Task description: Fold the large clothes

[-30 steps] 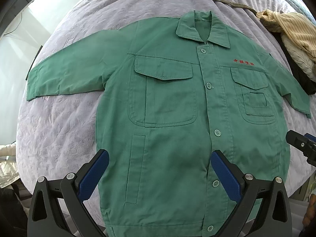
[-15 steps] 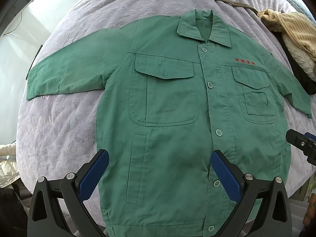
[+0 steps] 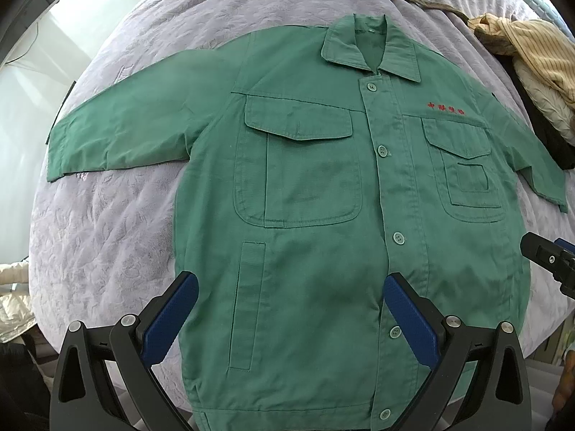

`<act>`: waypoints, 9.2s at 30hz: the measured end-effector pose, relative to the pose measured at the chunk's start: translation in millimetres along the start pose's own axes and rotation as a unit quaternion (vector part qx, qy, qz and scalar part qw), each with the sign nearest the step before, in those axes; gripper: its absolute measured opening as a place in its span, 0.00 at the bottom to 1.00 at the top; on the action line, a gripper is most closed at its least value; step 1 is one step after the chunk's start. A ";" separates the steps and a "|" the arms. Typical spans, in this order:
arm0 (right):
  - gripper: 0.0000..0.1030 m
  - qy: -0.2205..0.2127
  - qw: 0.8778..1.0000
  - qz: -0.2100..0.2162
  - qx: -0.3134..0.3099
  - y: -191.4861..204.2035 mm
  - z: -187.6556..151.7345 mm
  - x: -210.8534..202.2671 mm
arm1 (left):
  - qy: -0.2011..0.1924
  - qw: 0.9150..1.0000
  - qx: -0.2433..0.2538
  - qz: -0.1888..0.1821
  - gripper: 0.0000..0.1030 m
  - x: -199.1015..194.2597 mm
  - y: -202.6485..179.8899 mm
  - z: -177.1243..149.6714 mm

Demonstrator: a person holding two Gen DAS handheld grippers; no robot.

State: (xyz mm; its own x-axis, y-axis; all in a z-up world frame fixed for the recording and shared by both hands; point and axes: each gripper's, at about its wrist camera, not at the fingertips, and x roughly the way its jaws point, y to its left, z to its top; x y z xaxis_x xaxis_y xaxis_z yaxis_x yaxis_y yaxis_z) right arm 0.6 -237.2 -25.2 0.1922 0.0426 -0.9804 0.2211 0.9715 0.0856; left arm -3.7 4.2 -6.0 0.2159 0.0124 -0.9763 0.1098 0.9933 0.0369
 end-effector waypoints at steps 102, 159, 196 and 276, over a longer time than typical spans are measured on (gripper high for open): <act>1.00 -0.004 0.962 0.273 0.012 98.0 -4.7 82.5 | -0.269 0.881 -0.146 -0.360 0.08 34.6 217.1 173.8; 0.98 -0.105 0.930 0.224 0.273 -36.8 120.1 134.1 | -0.146 0.980 -0.132 0.042 0.93 136.9 164.1 84.6; 0.06 -0.125 0.930 0.291 0.185 -43.0 148.3 109.7 | -0.108 0.976 -0.083 -0.169 0.06 151.8 140.3 245.2; 0.73 -0.085 0.941 0.251 0.209 -92.9 32.2 75.3 | -0.068 0.996 0.032 -0.037 1.00 75.6 62.9 57.5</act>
State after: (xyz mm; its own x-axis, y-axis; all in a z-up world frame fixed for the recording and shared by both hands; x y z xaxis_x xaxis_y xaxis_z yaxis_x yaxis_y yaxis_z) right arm 25.4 -331.7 -101.3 0.5149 0.3989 -0.7587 0.4127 0.6604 0.6273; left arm 75.4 61.0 -65.3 0.3336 -0.0805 -0.9393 0.1910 0.9815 -0.0162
